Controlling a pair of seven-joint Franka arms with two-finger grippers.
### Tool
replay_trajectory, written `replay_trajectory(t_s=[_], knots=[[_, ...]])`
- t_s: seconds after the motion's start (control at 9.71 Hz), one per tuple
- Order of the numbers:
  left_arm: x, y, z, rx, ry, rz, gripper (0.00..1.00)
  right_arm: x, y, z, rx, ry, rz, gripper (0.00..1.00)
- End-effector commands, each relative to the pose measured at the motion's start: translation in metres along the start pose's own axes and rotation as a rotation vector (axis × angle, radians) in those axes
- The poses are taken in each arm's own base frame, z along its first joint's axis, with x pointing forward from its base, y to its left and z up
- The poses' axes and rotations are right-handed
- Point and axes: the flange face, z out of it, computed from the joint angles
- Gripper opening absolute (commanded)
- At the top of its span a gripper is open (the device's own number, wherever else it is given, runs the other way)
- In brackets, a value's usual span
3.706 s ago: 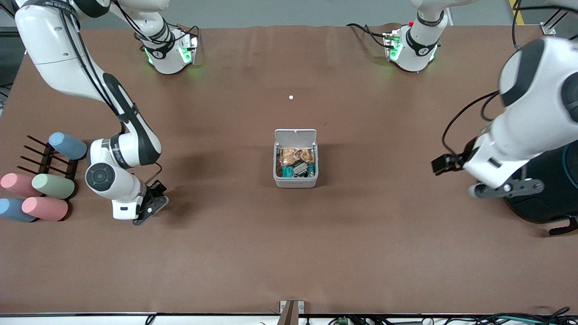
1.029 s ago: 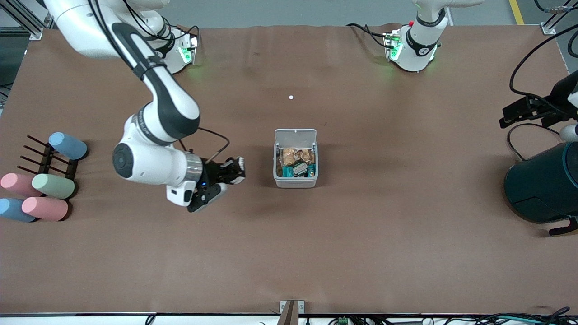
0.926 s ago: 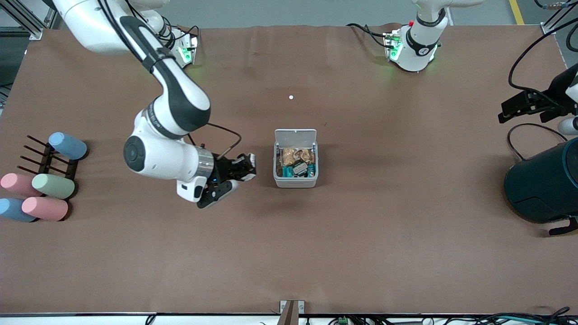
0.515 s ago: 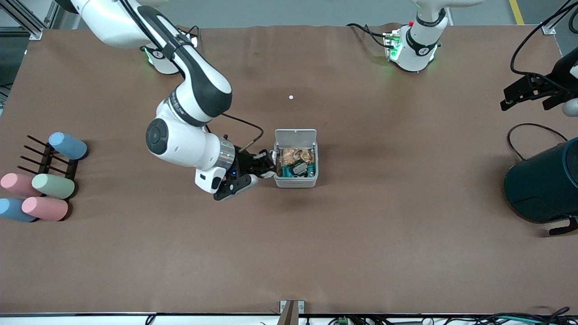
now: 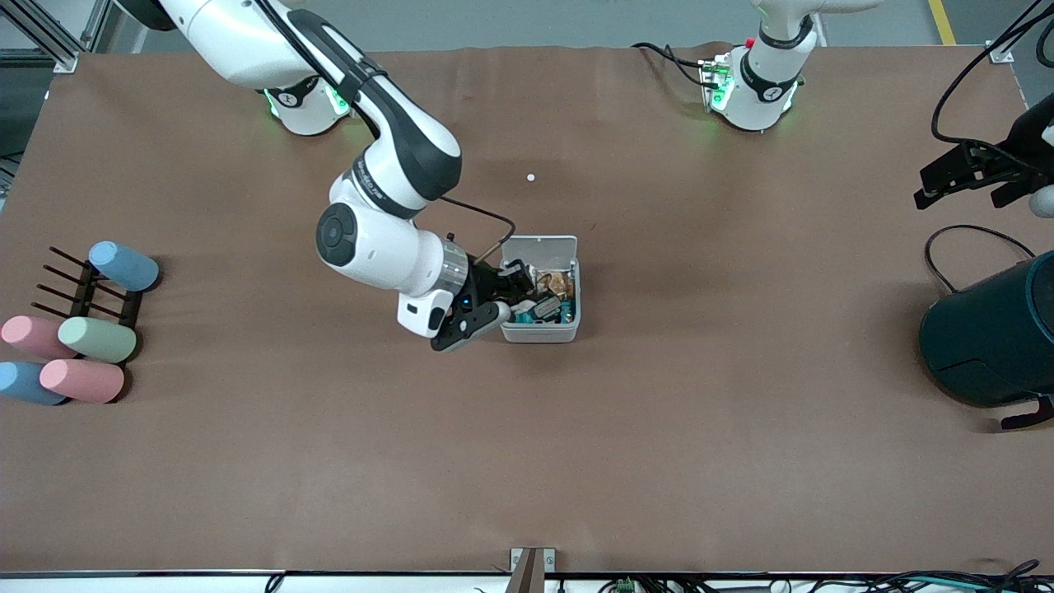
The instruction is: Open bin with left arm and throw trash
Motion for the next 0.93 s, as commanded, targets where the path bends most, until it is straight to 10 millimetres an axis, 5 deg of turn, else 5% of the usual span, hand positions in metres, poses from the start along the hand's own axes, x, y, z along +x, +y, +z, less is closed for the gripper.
replay_trajectory(t_s=[0.0, 0.21, 0.41, 0.82], knots=[[-0.004, 0.014, -0.006, -0.016, 0.036, 0.035, 1.00, -0.004, 0.002, 0.006, -0.013, -0.005, -0.013, 0.46], [-0.003, 0.018, -0.002, -0.014, 0.028, 0.053, 1.00, -0.003, 0.004, 0.005, -0.018, -0.003, -0.014, 0.53], [-0.001, 0.008, 0.002, -0.016, 0.020, 0.039, 1.00, -0.001, 0.008, 0.002, -0.019, -0.002, -0.006, 0.80], [0.002, -0.003, 0.013, -0.013, -0.003, 0.018, 1.00, -0.002, 0.006, 0.005, -0.019, -0.004, -0.009, 0.83]])
